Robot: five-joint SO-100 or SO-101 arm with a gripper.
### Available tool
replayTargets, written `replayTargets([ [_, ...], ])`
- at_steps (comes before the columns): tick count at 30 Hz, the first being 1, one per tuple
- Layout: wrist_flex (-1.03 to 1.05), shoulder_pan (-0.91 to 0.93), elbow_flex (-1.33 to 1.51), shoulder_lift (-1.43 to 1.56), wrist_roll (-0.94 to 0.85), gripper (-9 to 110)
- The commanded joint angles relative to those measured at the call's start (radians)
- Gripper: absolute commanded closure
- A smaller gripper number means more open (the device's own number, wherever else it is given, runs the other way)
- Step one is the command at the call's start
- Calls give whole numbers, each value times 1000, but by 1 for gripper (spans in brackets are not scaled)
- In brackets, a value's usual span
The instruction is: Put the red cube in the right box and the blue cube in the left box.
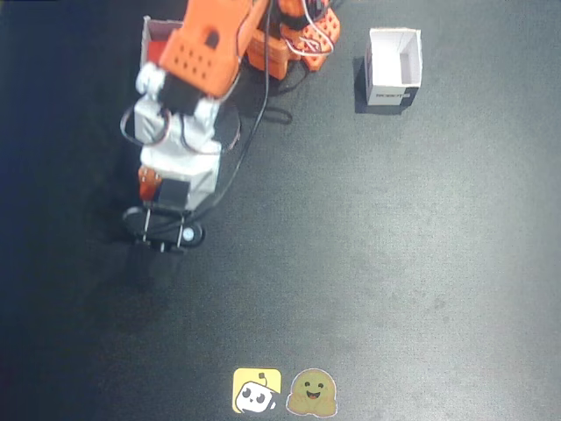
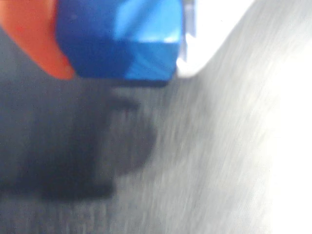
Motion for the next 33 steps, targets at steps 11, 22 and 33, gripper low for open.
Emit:
replayTargets([
  [11, 264, -149, -12, 337, 133, 94],
  [22, 379, -446, 8, 477, 173, 94],
  [33, 459, -801, 35, 552, 301, 94],
])
